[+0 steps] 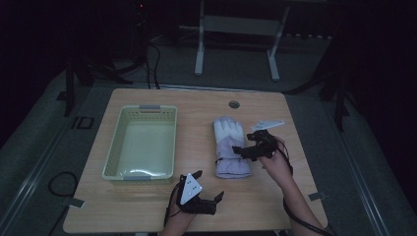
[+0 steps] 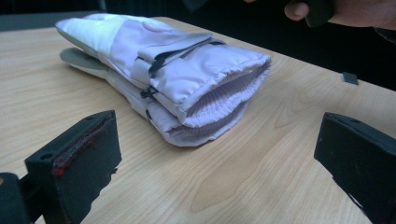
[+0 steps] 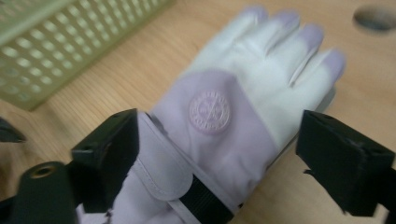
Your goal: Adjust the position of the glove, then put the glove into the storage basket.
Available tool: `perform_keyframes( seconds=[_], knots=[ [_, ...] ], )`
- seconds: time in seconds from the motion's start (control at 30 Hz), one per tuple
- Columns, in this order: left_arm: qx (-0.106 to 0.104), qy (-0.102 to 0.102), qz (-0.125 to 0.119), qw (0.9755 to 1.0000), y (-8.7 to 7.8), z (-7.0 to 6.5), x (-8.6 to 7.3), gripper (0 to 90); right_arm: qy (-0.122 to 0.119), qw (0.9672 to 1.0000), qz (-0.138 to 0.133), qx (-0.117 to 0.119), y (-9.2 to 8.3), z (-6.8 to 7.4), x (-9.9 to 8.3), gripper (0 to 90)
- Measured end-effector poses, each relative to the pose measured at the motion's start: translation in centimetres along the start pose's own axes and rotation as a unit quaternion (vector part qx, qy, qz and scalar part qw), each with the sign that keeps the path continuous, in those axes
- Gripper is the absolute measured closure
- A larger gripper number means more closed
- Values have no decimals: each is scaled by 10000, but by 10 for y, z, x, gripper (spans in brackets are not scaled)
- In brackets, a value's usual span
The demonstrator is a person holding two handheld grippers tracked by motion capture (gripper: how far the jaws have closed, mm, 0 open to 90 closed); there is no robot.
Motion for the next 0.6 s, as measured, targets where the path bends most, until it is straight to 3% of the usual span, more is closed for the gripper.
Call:
perform_keyframes(
  seconds=[0.07,0.1,0.13,0.27,0.3,0.33,0.4,0.47,0.57,0.6],
  knots=[
    [-116,-189,81,9997,1,1,0,7,-114,9999,-83,14,-4,0,1,143],
    [-130,-250,94,9996,1,2,0,6,-791,9962,-213,-302,-10,-4,0,137],
    [-110,-301,100,9994,1,3,0,6,-916,9945,-192,-469,-13,-7,-1,142],
    [-120,-327,171,9992,2,3,-1,6,-958,9946,-263,-288,-17,-5,-2,134],
    [-173,-288,287,9990,4,2,-2,6,-882,9955,-301,-192,-23,-7,-5,134],
    [-371,-228,476,9979,6,-2,-2,6,-887,9952,-341,-232,-25,-8,-6,134],
    [-685,-454,530,9952,7,-8,2,6,-1024,9933,-482,-230,-29,-10,-8,134],
    [-784,-464,496,9946,8,-11,9,6,-1146,9921,-412,-310,-31,-13,-13,136],
    [-493,-167,578,9970,11,-8,15,7,-1222,9910,-307,-463,-34,-17,-17,139],
    [-262,-147,885,9956,15,-6,20,7,-1170,9918,-323,-400,-37,-20,-21,139]
  ],
)
Point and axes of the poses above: each handheld gripper's, and its own axes: y roughly forward along the jaws, x roughly out of its top, z roughly to its left, the point moved 8 cm from there along y, roughly forward along the jaws, and after that the axes turned 9 degrees about -y, right-handed, at the moved point
